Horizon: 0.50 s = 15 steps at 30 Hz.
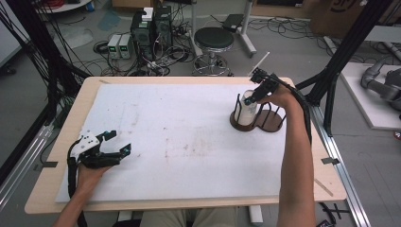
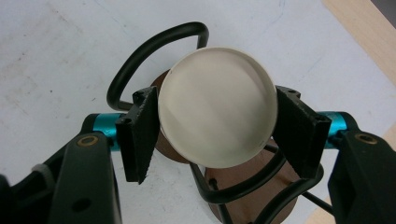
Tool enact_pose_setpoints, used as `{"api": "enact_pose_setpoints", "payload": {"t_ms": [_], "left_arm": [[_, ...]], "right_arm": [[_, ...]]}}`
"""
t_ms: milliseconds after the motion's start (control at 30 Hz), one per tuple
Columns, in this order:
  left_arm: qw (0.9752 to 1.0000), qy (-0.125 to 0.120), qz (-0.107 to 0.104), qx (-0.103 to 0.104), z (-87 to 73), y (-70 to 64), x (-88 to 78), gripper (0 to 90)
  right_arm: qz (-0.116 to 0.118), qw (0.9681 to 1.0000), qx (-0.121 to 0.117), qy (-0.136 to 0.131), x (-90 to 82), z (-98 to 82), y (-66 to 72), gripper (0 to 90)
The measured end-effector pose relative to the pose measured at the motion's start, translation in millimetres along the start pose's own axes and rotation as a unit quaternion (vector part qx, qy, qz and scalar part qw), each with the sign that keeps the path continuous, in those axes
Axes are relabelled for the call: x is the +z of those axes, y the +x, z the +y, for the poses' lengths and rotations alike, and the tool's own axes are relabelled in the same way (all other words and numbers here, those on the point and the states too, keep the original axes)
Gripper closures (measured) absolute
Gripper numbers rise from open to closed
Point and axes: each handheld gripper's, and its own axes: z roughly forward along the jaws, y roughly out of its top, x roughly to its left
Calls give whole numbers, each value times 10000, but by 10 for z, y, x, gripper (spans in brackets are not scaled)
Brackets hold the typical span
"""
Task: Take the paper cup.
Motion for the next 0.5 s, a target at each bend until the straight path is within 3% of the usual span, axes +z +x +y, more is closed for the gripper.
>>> {"api": "enact_pose_setpoints", "payload": {"t_ms": [500], "left_arm": [[10000, 8, -5, 2, 0, -2, 1, 150]], "right_arm": [[53, 10000, 19, -71, -74, 5, -8, 366]]}}
